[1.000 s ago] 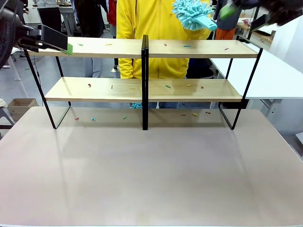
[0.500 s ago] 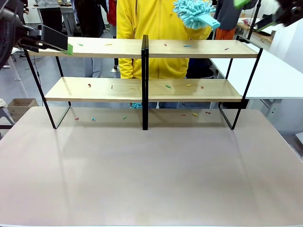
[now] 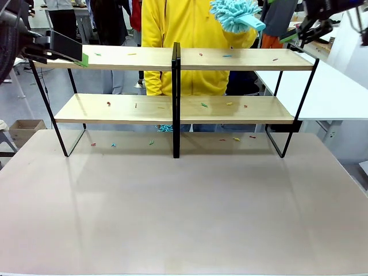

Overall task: Clean the shelves.
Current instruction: Pick up the Duster when the human hands it over.

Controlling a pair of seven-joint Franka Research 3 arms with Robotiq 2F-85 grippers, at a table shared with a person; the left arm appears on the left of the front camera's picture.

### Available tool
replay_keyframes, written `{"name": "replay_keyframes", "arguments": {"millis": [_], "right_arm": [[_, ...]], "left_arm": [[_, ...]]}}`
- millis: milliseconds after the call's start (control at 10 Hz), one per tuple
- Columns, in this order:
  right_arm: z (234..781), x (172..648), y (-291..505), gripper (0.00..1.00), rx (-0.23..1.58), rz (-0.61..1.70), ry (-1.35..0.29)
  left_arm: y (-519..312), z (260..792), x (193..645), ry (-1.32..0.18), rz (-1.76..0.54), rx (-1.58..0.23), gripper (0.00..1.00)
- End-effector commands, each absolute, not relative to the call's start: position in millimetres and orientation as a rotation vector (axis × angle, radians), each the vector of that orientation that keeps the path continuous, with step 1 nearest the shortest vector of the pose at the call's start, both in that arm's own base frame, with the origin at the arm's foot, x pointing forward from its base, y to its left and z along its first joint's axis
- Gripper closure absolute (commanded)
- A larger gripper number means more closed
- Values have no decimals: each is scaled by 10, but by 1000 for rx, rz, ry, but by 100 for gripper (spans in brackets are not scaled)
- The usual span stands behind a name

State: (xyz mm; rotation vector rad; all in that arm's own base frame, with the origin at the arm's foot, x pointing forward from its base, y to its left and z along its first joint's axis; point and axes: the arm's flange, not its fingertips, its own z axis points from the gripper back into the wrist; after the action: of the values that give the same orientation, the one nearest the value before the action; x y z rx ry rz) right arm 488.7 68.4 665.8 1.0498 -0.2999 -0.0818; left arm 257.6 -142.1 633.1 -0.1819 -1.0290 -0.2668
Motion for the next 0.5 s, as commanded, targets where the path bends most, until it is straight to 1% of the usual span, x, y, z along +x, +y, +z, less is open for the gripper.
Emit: {"name": "replay_keyframes", "arguments": {"millis": [0, 200, 300, 400], "right_arm": [[6749, 5219, 798, 0, 1094, -89, -328], [6562, 5589, 821, 0, 1072, -203, -399], [6512, 5669, 868, 0, 1125, -211, -393], [6499, 5694, 891, 0, 1120, -214, -391]], "left_arm": [[-1416, 6336, 2579, -1031, -264, -180, 0], [-1416, 6336, 2579, -1031, -264, -180, 0], [-1416, 6336, 2579, -1031, -264, -180, 0], [-1416, 6336, 2579, -1031, -264, -180, 0]]}}
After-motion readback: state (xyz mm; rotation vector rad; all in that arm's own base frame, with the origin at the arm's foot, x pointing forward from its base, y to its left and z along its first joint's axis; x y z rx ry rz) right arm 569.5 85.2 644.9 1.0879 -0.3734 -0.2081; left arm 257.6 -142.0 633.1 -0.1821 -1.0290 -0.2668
